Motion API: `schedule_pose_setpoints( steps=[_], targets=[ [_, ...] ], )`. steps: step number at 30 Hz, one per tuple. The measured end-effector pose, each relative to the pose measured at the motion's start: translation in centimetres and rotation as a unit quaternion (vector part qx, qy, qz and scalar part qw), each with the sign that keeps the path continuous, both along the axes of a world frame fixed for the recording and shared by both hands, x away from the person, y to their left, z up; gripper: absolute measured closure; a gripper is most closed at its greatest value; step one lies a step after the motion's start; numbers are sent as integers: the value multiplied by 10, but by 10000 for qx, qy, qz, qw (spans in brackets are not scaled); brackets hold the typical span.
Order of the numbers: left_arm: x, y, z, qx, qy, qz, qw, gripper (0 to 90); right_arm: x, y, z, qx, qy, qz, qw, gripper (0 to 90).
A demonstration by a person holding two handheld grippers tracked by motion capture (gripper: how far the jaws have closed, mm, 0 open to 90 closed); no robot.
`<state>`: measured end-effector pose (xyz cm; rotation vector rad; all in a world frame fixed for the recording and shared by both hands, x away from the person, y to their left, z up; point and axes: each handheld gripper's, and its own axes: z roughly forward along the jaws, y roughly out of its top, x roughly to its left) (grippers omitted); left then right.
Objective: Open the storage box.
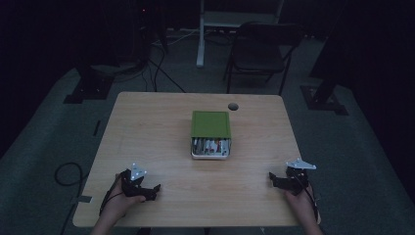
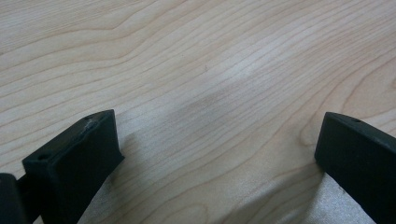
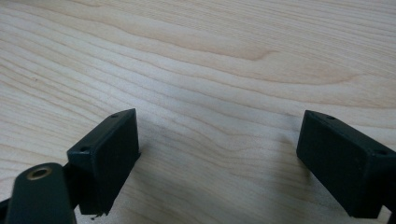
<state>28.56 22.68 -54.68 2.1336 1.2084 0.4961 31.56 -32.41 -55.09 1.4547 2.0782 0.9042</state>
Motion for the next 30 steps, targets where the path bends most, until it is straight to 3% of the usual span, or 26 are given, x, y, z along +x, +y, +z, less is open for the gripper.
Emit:
schedule_pose_setpoints(
  steps=[7,17,30],
  targets=[
    [2,-6,1,98,-62,-178,9998,2,0,0,0,0,2,-2,10000,125],
    [10,-30,9,299,-246,-477,9981,2,0,0,0,1,3,-2,10000,125],
    [18,-63,15,723,-402,-995,9916,3,0,0,0,0,3,0,10000,125]
  ],
)
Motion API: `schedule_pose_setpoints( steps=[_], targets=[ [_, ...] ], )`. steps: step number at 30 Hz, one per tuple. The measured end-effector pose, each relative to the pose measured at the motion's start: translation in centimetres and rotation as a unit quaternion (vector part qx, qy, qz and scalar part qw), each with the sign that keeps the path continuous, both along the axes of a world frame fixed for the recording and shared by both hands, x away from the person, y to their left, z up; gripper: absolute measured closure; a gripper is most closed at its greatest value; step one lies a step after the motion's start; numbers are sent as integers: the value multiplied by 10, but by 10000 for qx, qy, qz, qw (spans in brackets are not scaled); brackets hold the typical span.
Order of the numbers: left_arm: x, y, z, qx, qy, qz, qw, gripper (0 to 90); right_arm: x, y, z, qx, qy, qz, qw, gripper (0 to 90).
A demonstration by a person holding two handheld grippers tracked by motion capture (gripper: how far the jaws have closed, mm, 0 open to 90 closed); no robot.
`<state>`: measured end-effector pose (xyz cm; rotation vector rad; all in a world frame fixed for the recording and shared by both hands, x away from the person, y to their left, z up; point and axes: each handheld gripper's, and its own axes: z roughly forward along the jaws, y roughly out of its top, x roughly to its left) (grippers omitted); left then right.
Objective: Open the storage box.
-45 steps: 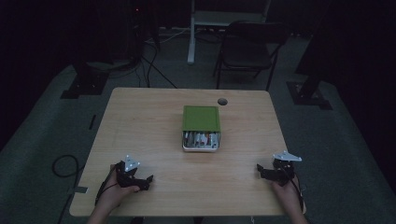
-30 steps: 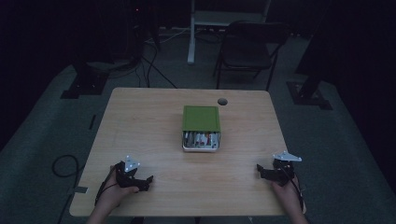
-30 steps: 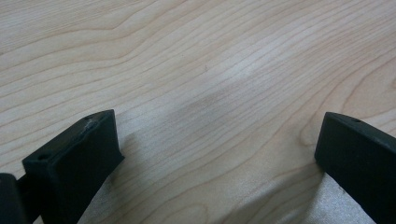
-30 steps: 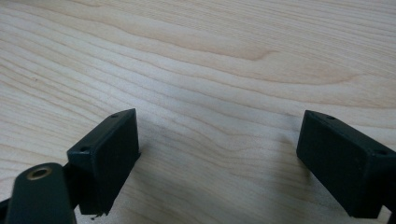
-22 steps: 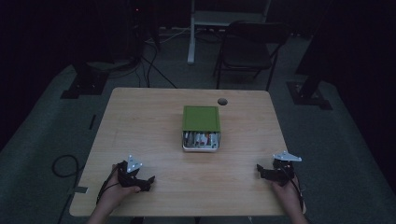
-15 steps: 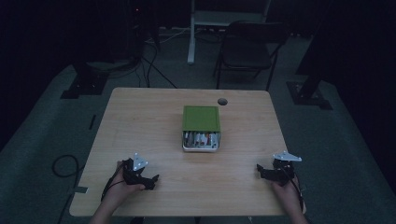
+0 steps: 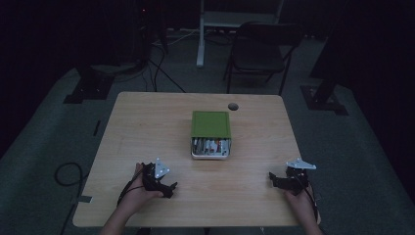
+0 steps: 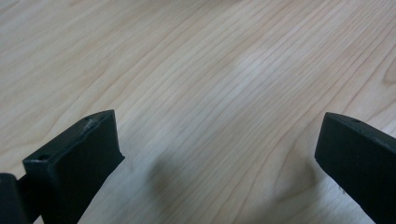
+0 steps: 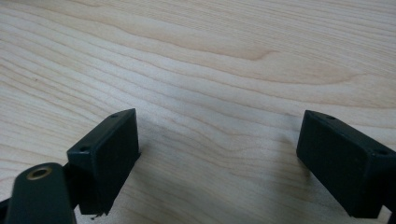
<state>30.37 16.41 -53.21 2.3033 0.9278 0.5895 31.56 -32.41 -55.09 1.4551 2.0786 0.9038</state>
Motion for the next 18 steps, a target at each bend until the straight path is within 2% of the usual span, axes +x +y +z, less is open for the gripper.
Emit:
schedule_pose_setpoints(
  steps=[7,8,11,16,18],
  targets=[
    [2,-15,3,152,-132,-224,9995,3,0,0,0,0,0,0,10000,125],
    [3,-20,4,213,-226,-286,9991,3,0,0,0,0,0,-1,10000,125],
    [3,-27,6,273,-345,-348,9984,3,0,0,0,0,-1,0,10000,125],
    [4,-39,10,518,-645,-475,9954,2,0,0,0,-1,0,0,10000,125],
    [4,-44,11,685,-804,-530,9930,2,0,0,0,-2,0,0,10000,125]
  ],
)
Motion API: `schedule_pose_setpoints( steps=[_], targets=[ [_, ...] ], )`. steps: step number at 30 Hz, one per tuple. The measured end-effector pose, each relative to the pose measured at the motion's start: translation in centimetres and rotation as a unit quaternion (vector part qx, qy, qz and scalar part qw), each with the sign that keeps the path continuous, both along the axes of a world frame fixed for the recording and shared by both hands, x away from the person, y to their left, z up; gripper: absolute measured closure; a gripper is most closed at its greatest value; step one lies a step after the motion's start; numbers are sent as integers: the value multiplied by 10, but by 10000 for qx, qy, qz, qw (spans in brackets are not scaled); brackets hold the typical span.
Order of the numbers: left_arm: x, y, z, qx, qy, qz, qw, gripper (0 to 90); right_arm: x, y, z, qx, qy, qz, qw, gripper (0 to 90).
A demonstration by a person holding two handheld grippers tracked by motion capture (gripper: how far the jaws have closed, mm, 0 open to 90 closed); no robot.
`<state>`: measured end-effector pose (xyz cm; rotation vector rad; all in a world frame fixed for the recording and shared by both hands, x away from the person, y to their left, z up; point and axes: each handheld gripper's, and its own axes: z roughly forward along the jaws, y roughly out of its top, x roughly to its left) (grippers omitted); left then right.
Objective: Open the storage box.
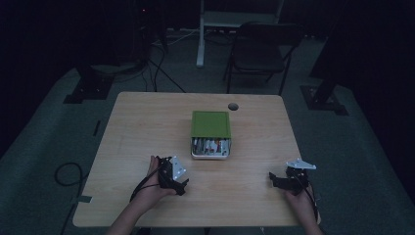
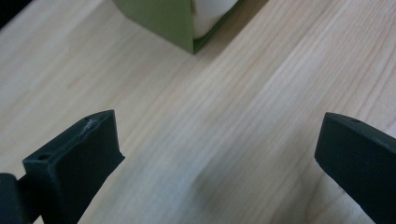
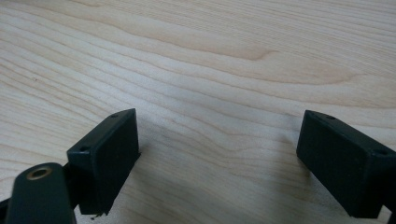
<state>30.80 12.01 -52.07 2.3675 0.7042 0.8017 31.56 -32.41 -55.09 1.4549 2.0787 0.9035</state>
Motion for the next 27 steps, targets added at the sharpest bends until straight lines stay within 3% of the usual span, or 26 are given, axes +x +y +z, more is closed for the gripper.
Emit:
schedule_pose_setpoints(
  steps=[7,9,15,18,20,22,27],
  targets=[
    [0,-17,2,329,-268,-271,9987,2,0,0,0,0,1,-1,10000,125],
    [0,-22,2,483,-408,-351,9974,2,0,0,0,0,1,-1,10000,125],
    [-1,-34,2,682,-590,-624,9940,2,0,0,0,1,1,-2,10000,125],
    [-3,-40,1,868,-756,-842,9898,2,0,0,0,0,1,-2,10000,125],
    [-4,-43,1,830,-787,-997,9884,2,0,0,0,1,2,-3,10000,125],
    [-6,-47,0,996,-968,-1218,9828,2,0,0,0,1,1,-3,10000,125],
    [-7,-57,0,1062,-1199,-1482,9759,3,0,0,0,1,0,-1,10000,125]
  ],
)
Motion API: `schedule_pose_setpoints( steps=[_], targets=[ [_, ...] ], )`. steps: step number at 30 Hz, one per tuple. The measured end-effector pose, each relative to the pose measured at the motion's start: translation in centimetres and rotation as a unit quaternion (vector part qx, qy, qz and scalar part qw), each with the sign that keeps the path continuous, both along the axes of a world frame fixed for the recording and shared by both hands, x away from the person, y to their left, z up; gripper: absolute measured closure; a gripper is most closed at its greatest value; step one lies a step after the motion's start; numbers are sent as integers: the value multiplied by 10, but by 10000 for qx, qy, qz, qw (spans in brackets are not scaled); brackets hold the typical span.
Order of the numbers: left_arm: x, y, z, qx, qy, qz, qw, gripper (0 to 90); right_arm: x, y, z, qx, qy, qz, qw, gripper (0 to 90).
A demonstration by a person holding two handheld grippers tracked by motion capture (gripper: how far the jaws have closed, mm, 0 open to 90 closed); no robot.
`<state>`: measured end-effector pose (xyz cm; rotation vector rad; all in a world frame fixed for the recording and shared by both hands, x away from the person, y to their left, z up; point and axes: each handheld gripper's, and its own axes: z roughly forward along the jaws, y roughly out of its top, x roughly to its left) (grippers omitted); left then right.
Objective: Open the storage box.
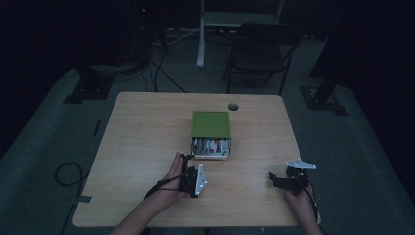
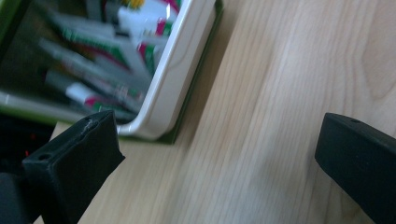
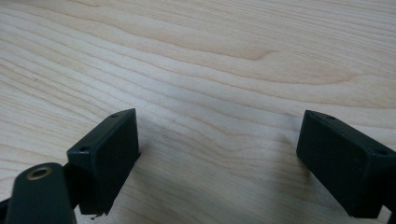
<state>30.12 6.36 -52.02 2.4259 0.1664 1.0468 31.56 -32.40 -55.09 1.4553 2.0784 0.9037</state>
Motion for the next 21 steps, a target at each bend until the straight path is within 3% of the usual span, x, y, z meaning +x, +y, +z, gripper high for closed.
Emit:
schedule_pose_setpoints(
  steps=[2,3,4,8,16,21],
  targets=[
    [0,-4,1,40,-112,-38,9999,10,0,0,0,0,-1,1,10000,125],
    [-1,-6,2,235,-344,-116,9991,61,0,0,0,-1,-1,0,10000,125],
    [-1,-8,2,332,-420,-121,9985,65,0,0,0,0,0,-1,10000,125],
    [0,-17,2,534,-489,-251,9971,66,0,0,0,-1,-1,-1,10000,125],
    [4,-33,3,698,-679,-420,9944,154,0,0,0,-3,-3,-3,10000,127],
    [8,-41,0,798,-837,-350,9927,235,0,0,0,-3,-4,-4,10000,127]
  ],
)
